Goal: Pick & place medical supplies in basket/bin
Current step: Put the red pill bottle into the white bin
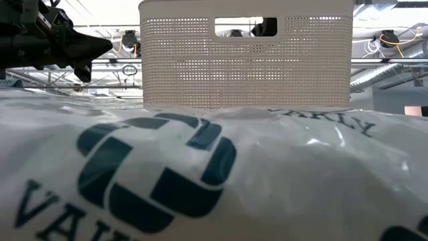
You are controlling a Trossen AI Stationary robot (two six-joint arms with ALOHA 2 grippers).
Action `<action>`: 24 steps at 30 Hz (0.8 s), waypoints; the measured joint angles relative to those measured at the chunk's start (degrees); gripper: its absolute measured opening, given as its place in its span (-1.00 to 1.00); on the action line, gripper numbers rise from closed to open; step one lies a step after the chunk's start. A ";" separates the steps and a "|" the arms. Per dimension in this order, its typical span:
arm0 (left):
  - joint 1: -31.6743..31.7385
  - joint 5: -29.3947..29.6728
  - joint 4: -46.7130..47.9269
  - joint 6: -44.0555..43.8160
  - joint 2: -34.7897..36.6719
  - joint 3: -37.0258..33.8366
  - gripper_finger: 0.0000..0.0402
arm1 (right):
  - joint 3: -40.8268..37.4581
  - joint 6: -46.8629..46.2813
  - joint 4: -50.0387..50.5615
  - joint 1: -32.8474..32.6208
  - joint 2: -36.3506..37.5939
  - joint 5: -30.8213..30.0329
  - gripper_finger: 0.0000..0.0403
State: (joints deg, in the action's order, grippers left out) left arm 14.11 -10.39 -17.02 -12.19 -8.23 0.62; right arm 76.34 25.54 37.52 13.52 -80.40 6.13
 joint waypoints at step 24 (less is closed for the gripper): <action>0.00 0.50 0.31 -0.11 -0.02 0.00 -0.86 | -0.02 -7.10 -6.02 -0.48 19.45 5.99 -1.00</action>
State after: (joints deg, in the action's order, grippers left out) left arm 14.11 -9.89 -16.71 -12.30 -8.25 0.62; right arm 76.31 18.44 31.50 13.04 -60.95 12.13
